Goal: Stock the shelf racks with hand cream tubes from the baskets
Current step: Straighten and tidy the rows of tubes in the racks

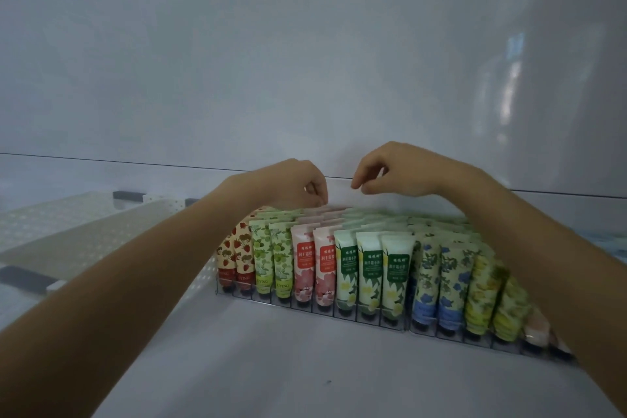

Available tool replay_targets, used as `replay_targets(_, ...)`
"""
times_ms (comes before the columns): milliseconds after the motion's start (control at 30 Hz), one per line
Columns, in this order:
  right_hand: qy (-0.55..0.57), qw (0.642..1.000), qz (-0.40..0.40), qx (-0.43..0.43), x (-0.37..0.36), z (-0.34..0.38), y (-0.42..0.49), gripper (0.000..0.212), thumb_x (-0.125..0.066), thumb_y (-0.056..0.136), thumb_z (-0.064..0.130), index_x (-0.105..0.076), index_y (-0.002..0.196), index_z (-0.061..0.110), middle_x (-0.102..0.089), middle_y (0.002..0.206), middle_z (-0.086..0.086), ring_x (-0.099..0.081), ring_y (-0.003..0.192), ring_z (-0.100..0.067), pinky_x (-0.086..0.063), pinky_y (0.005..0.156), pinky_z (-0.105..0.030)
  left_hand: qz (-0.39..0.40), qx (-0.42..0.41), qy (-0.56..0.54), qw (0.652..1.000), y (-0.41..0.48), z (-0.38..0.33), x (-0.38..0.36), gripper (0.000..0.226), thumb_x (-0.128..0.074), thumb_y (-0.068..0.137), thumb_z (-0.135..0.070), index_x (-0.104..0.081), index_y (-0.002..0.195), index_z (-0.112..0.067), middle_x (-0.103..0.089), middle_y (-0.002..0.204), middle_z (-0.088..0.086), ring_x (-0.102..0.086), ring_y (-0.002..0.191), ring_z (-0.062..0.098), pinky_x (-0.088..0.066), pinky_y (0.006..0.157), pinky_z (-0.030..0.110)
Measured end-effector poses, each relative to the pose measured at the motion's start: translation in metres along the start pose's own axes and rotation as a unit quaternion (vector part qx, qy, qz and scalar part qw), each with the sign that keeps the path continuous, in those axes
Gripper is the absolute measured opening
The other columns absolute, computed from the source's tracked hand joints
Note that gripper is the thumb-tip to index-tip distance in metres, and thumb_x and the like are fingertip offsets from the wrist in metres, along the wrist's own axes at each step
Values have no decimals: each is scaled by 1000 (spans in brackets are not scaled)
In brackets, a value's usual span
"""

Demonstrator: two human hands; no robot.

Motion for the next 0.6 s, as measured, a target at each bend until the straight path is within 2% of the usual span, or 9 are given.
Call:
replay_targets(133, -8, 1000, 4, -17, 8, -13, -19, 13, -63, 86, 21, -65, 82, 33, -58, 79, 23, -52, 72, 8, -33, 60, -11, -7, -35, -34, 999, 5, -24, 3, 18, -54, 89, -13, -68, 101, -15, -55, 82, -16, -44, 57, -29, -32, 58, -8)
replay_targets(233, -10, 999, 12, -32, 10, -21, -35, 10, -65, 84, 23, -65, 82, 32, -61, 81, 18, -53, 74, 4, -36, 62, -15, -21, -58, -59, 996, 11, -47, 2, 17, -55, 88, -14, -68, 99, -17, -55, 81, -17, -43, 59, -31, -32, 58, -7)
replay_targets(367, -1, 999, 12, -49, 17, -33, -60, 6, -67, 83, 25, -66, 84, 31, -64, 84, 16, -57, 76, 0, -39, 64, -17, -23, -77, -113, 990, 17, -79, -9, 12, -58, 87, -18, -68, 92, -22, -60, 86, -13, -49, 56, -22, -35, 54, -3)
replay_targets(433, -4, 998, 19, -59, 18, -39, -72, 6, -67, 83, 25, -66, 86, 30, -65, 86, 15, -59, 79, -2, -44, 68, -20, -2, -86, -122, 989, 20, -95, -17, 10, -61, 86, -19, -70, 91, -19, -63, 87, -10, -54, 61, -13, -38, 55, 0)
replay_targets(533, -6, 997, 23, -74, 19, -46, -87, 7, -67, 82, 24, -66, 85, 30, -63, 81, 18, -59, 74, 1, -43, 65, -17, 18, -92, -123, 988, 24, -112, -23, 12, -63, 86, -22, -71, 93, -15, -68, 93, -2, -57, 78, 4, -44, 69, 12)
replay_targets(600, -5, 997, 21, -80, 18, -50, -94, 7, -67, 82, 24, -67, 84, 31, -63, 80, 19, -58, 73, 2, -41, 63, -16, 20, -85, -114, 990, 26, -120, -24, 16, -62, 86, -25, -71, 94, -14, -69, 94, -2, -58, 82, 9, -46, 76, 23)
Point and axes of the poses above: each hand's wrist, its own y-axis towards the middle knuckle, its own x-axis out of the back of the hand, z = x × y, the point moved 6 cm from there along y, towards the middle knuckle
